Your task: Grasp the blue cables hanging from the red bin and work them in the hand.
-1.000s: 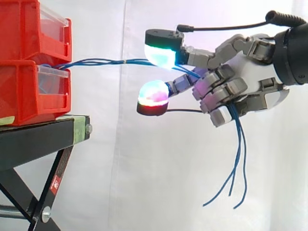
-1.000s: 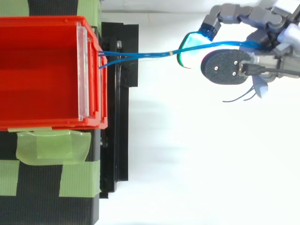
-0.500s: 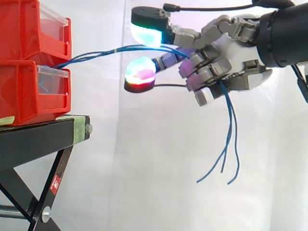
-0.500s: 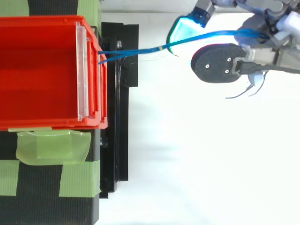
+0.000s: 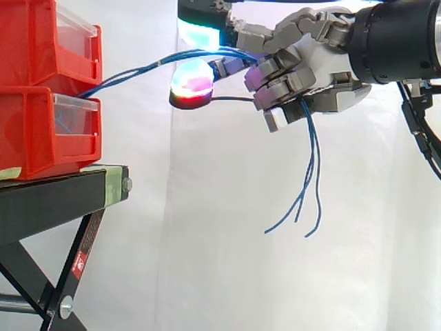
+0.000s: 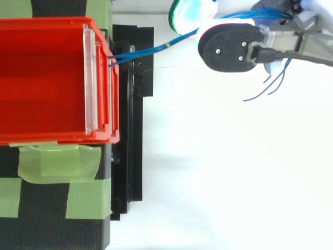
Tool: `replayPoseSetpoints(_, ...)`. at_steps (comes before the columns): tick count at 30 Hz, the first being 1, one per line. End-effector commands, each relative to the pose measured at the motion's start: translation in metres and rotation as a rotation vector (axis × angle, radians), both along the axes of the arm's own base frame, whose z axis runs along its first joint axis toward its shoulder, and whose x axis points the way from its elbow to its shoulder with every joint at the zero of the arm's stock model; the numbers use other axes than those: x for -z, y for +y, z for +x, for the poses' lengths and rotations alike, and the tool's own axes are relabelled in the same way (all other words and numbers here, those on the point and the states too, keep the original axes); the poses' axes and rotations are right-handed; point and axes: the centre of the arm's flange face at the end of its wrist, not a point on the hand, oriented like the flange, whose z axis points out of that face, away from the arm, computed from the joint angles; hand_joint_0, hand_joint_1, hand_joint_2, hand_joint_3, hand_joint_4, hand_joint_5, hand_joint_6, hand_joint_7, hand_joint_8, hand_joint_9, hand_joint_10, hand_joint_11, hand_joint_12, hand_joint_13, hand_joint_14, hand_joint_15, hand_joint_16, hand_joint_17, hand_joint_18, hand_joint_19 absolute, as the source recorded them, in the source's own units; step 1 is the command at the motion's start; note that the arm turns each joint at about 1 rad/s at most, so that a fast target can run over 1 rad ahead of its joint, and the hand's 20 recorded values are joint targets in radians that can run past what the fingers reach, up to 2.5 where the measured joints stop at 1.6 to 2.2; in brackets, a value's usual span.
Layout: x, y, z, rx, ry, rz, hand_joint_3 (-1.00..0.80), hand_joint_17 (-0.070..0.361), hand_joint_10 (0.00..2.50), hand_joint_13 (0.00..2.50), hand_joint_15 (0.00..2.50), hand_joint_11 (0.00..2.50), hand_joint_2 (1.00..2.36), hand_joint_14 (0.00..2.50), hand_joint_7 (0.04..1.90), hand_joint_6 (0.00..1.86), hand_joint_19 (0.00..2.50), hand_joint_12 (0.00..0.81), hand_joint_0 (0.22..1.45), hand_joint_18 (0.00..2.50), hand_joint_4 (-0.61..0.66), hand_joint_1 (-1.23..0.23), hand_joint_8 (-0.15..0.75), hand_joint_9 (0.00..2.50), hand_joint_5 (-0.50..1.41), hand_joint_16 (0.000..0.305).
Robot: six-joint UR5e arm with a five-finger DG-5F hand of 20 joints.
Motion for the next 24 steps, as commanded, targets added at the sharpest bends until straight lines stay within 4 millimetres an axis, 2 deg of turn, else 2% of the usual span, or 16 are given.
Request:
replayPoseSetpoints(1, -0.0005, -0.0008, 0.0008, -0.001, 0.000, -0.008, -0.82, 0.153, 2.50, 1.89, 1.40, 2.50, 1.01, 2.50, 1.28, 0.29, 0.76, 0.533, 0.91, 2.50, 0.12, -0.62, 0.455, 1.81, 0.17, 0.203)
replayPoseSetpoints(9, -0.0015, 0.0013, 0.0021, -0.001, -0.002, -0.020, -0.89, 0.153, 2.50, 1.89, 1.40, 2.50, 1.00, 2.50, 1.28, 0.33, 0.76, 0.533, 0.89, 2.50, 0.13, -0.63, 0.455, 1.81, 0.15, 0.203)
replayPoseSetpoints(17, 0.0018, 0.0036, -0.0016, -0.017, 0.039, -0.026, -0.71, 0.153, 2.50, 1.89, 1.40, 2.50, 1.01, 2.50, 1.24, 0.45, 0.76, 0.533, 0.93, 2.50, 0.12, -0.65, 0.455, 1.81, 0.14, 0.203)
replayPoseSetpoints(21, 0.0022, 0.0049, -0.0017, -0.025, 0.045, -0.028, -0.56, 0.153, 2.50, 1.89, 1.40, 2.50, 1.02, 2.50, 1.19, 0.64, 0.76, 0.533, 0.93, 2.50, 0.12, -0.65, 0.455, 1.81, 0.09, 0.203)
replayPoseSetpoints(24, 0.0027, 0.0069, -0.0020, -0.033, 0.054, -0.033, -0.57, 0.153, 2.50, 1.89, 1.40, 2.50, 1.02, 2.50, 1.18, 0.66, 0.76, 0.533, 0.93, 2.50, 0.13, -0.64, 0.455, 1.81, 0.09, 0.203)
